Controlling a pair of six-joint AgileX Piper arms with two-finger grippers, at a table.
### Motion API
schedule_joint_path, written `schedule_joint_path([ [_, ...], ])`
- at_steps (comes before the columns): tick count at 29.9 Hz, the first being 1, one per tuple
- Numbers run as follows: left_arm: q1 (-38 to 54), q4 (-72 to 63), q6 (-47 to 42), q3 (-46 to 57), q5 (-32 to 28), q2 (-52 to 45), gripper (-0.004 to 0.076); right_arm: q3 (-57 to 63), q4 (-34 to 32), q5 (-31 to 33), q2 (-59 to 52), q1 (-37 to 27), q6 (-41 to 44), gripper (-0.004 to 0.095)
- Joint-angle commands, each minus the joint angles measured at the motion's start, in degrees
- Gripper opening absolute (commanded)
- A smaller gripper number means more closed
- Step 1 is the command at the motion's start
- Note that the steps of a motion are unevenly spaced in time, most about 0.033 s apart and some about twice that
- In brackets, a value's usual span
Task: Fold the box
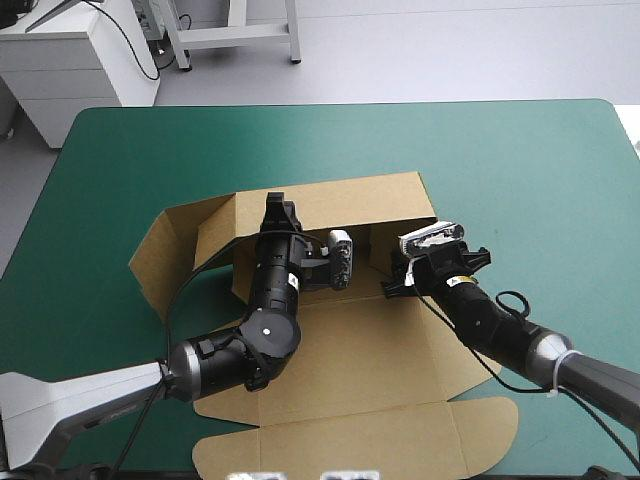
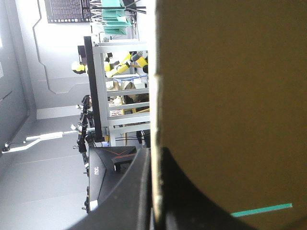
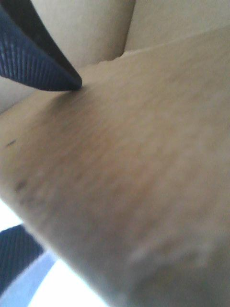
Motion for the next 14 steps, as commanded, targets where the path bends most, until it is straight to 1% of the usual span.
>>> schedule_joint_path([
  [1, -0.3, 3.9, -0.5, -1.4, 1.8, -2.4, -0.0008, -1.7, -8.4, -4.5, -1.5, 0.0, 9.1, 0.0570],
  [2, -0.3, 3.9, -0.5, -1.4, 1.8, -2.4, -0.0008, -1.7, -9.5, -5.1, -1.5, 0.0, 11.0, 0.0518],
  [4, -0.3, 3.9, -0.5, -1.4, 1.8, -2.4, -0.0008, -1.7, -10.3, -5.6, -1.5, 0.0, 12.6, 0.0382],
  [8, -0.3, 3.9, -0.5, -1.4, 1.9, -2.4, -0.0008, -1.7, -10.3, -4.6, -1.5, 0.0, 12.6, -0.0014],
  [14, -0.3, 3.9, -0.9, -1.4, 1.9, -2.4, -0.0008, -1.7, -9.1, -1.2, -1.6, 0.0, 12.9, -0.0020],
])
